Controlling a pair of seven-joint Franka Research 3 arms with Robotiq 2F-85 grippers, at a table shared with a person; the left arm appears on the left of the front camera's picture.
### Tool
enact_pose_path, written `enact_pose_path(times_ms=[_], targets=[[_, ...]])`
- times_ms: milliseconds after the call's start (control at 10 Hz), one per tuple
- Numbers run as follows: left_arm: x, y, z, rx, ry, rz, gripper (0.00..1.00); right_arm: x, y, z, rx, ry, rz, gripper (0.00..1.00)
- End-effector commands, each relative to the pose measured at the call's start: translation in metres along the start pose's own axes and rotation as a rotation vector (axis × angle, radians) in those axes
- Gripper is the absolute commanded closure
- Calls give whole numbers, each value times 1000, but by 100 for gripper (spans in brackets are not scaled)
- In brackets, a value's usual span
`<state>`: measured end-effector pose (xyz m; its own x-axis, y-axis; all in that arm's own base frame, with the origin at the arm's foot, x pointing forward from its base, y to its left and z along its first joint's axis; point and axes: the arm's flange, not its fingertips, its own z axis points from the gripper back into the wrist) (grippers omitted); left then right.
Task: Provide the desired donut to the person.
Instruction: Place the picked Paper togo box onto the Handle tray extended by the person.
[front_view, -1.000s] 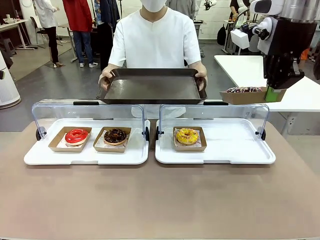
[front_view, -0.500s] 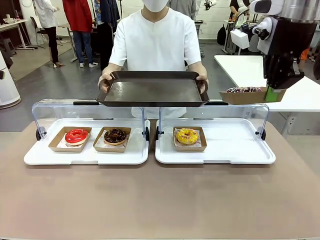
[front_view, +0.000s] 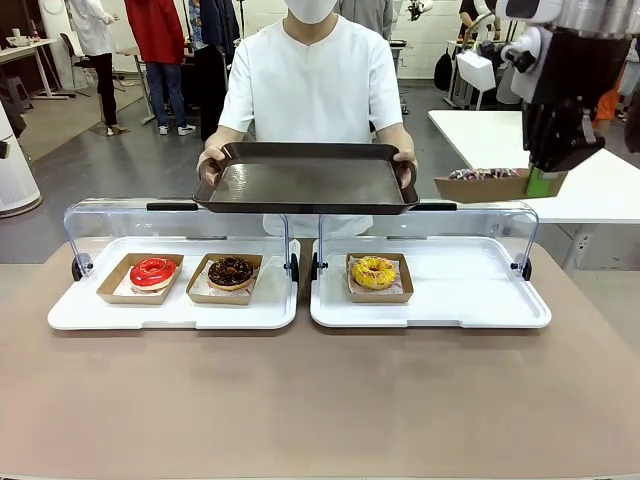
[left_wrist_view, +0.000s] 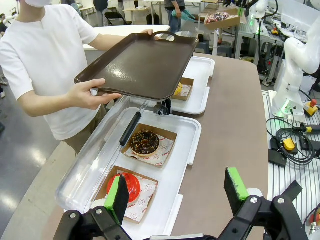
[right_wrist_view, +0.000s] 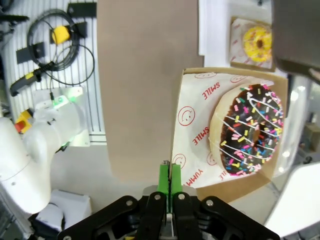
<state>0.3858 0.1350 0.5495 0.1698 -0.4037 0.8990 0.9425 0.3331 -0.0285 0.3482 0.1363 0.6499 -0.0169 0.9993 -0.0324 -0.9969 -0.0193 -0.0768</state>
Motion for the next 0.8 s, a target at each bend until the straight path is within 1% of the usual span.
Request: enact_pose_path(times_ms=[0, 200, 300, 500, 700], targets=[[1, -1, 1, 2, -5, -1, 0, 37, -10, 38, -34, 6, -18, 98], [1, -1, 1, 2, -5, -1, 0, 82, -23, 73, -62, 22, -3, 98], [1, -1, 1, 2, -5, -1, 0, 102, -36, 80, -73, 24, -10, 98], [1, -1, 1, 2, -5, -1, 0, 135, -66, 83, -85, 16, -49, 98], [1, -1, 1, 2, -5, -1, 0, 157, -97, 68, -109, 1, -95, 98]])
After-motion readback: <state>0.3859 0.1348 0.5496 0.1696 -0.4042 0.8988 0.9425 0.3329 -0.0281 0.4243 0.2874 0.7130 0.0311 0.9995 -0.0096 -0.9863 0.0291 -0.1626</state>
